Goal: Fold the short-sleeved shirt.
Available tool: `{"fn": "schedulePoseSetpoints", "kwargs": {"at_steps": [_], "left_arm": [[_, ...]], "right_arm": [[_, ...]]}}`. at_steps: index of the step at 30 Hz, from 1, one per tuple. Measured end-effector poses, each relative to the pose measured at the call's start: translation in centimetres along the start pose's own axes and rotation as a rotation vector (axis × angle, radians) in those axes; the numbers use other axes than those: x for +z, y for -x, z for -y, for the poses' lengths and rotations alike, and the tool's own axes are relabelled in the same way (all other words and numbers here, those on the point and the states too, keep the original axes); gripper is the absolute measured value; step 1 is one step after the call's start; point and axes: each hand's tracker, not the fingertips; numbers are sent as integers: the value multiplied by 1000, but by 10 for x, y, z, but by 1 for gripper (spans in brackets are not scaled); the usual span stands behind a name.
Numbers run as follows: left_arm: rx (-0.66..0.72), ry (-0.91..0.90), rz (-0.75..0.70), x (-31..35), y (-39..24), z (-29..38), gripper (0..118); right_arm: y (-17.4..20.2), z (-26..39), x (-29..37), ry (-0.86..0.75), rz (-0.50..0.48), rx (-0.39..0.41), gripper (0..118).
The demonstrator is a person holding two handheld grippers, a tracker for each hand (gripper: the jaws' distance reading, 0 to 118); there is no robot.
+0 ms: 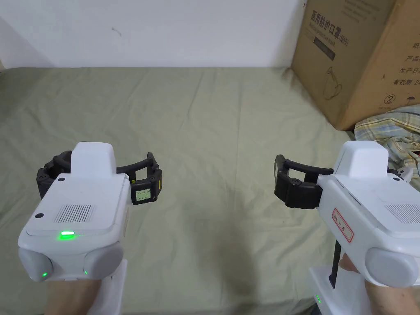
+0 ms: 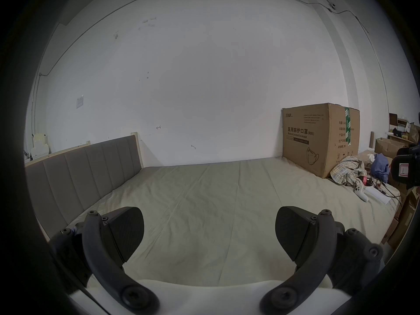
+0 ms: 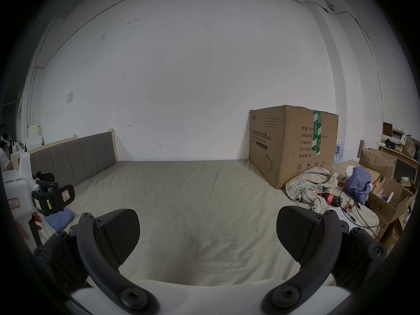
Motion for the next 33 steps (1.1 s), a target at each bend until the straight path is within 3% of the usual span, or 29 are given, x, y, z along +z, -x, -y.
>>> {"fn": "schedulePoseSetpoints", "kwargs": {"at_steps": [33], "left_arm": [[-1, -8, 4, 0, -1, 0, 118]], "right_arm": [[0, -1, -1, -8, 6, 10, 118]]}}
